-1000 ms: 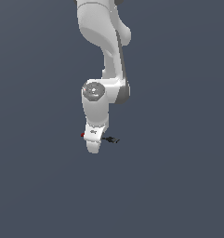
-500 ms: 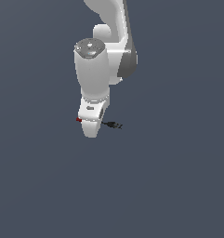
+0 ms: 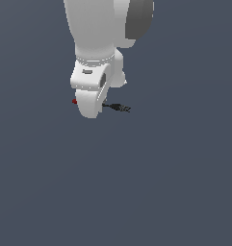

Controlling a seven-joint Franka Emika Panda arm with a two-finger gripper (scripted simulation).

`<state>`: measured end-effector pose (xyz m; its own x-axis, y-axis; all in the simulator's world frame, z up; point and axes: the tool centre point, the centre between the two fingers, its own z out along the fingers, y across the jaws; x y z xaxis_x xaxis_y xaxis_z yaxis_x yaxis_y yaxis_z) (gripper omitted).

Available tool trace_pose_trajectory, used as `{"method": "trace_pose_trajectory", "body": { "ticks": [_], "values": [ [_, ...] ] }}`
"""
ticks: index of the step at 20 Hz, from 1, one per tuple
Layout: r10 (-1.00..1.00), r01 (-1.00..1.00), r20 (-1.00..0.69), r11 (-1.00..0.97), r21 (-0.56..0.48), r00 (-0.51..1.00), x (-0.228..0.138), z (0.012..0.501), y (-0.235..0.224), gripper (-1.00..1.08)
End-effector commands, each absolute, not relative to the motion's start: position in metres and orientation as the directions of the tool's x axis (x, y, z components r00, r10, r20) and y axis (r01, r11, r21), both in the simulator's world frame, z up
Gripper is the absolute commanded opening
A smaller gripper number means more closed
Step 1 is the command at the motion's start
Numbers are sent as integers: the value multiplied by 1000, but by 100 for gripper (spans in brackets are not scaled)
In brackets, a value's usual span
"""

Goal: Pick up the object and move it to a goal position.

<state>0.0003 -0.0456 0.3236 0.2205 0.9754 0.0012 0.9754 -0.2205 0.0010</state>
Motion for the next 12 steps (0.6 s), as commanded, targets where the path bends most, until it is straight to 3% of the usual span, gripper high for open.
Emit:
{"method": "trace_pose_trajectory", "body": {
  "ticks": [1, 12],
  "values": [
    [975, 975, 1, -221, 0, 221, -1, 347, -45, -100],
    [975, 975, 0, -224, 0, 224, 1, 400, -45, -100]
  ]
}}
